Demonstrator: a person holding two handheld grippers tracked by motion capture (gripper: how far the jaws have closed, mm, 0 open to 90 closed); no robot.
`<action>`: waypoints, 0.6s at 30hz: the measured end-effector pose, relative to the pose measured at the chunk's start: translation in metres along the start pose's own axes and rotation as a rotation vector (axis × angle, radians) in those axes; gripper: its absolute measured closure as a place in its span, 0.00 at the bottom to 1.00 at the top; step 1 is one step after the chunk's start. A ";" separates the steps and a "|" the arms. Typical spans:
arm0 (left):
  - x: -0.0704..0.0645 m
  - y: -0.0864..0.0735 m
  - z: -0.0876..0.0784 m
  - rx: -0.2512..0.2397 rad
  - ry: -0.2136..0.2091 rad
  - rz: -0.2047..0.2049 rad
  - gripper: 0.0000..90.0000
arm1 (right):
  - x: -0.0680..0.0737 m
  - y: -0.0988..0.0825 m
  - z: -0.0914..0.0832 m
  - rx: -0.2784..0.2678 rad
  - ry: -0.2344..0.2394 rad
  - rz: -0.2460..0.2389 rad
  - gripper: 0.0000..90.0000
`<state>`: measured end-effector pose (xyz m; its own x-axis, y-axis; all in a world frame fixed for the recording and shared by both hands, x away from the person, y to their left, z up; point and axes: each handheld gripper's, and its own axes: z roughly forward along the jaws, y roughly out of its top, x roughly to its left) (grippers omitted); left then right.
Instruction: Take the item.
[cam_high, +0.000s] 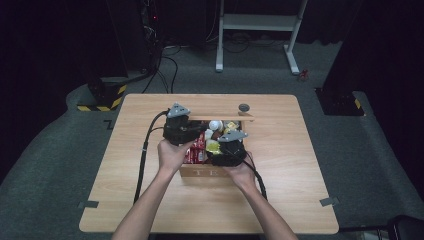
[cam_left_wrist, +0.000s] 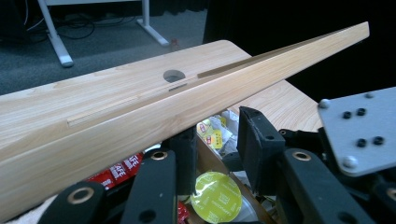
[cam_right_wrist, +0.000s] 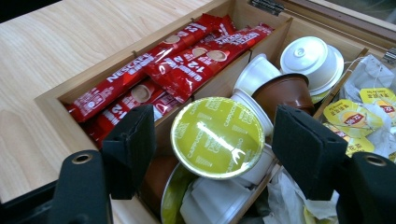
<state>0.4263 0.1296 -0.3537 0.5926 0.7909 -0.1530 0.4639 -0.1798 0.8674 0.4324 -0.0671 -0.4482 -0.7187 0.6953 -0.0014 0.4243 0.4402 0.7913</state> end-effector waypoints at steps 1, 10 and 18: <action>0.000 0.000 0.000 -0.001 -0.001 -0.004 0.76 | 0.000 0.000 0.001 0.004 -0.001 0.000 0.35; 0.001 0.004 0.001 0.004 0.001 -0.003 0.75 | -0.002 -0.002 0.013 0.059 -0.033 0.007 0.37; 0.001 0.005 0.000 0.012 -0.001 0.000 0.75 | 0.002 -0.002 0.015 0.086 -0.027 -0.013 0.42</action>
<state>0.4294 0.1297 -0.3499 0.5928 0.7906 -0.1535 0.4717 -0.1863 0.8619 0.4384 -0.0582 -0.4594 -0.7101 0.7035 -0.0286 0.4613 0.4955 0.7359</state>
